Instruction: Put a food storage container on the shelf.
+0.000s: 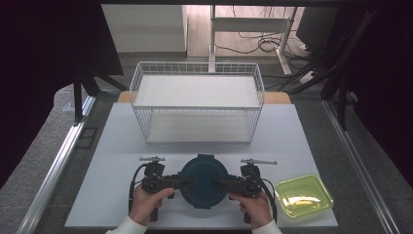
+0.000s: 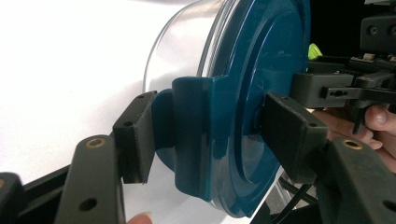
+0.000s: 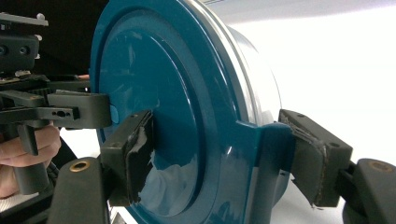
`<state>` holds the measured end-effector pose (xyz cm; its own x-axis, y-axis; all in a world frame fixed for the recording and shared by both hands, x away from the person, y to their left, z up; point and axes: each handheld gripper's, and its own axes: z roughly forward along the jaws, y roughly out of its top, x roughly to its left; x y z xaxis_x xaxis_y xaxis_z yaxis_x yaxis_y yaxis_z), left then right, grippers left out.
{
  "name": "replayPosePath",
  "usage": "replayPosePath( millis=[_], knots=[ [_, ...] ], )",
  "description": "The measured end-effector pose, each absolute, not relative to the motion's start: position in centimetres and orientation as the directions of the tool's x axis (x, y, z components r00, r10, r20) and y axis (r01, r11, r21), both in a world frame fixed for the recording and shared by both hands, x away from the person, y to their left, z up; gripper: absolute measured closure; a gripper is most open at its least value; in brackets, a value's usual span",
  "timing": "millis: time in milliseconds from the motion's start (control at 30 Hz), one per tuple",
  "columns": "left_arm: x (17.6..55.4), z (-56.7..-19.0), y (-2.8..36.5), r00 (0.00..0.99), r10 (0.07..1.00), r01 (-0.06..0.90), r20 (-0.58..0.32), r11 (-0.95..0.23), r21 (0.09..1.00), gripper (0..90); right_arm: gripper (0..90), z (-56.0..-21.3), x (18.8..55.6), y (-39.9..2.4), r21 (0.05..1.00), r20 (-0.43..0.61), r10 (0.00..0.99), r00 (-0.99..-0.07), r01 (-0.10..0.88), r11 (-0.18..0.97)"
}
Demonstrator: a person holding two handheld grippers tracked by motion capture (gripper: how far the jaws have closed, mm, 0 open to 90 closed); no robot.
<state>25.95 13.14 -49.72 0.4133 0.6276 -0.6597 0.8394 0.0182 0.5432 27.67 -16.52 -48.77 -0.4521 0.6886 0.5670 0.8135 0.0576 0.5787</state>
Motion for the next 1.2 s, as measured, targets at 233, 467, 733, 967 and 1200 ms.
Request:
replayPosePath(
  millis=[233, 467, 733, 967, 1200],
  knots=[
    [26.0, -49.0, 13.2, 0.422, 0.63, 0.832, -0.651, 0.016, 0.555, 38.6, 28.4, -48.3, 27.7, -16.4, 0.581, 0.571, 0.689, -0.446, 0.812, 0.043],
    [26.2, -48.6, 13.3, 0.422, 0.628, 0.832, -0.654, 0.019, 0.555, 38.6, 28.4, -47.9, 27.7, -16.3, 0.585, 0.574, 0.689, -0.443, 0.81, 0.034],
    [26.8, -47.5, 13.4, 0.431, 0.627, 0.824, -0.648, 0.02, 0.567, 38.6, 28.1, -46.7, 28.2, -16.1, 0.601, 0.563, 0.693, -0.45, 0.799, 0.031],
    [28.4, -46.6, 13.6, 0.444, 0.618, 0.823, -0.649, 0.006, 0.569, 38.7, 28.2, -45.8, 29.0, -16.1, 0.604, 0.566, 0.697, -0.44, 0.797, 0.013],
    [29.6, -46.2, 14.5, 0.436, 0.613, 0.823, -0.659, 0.023, 0.567, 38.7, 28.2, -45.0, 30.6, -15.1, 0.612, 0.549, 0.706, -0.448, 0.79, 0.026]
  ],
)
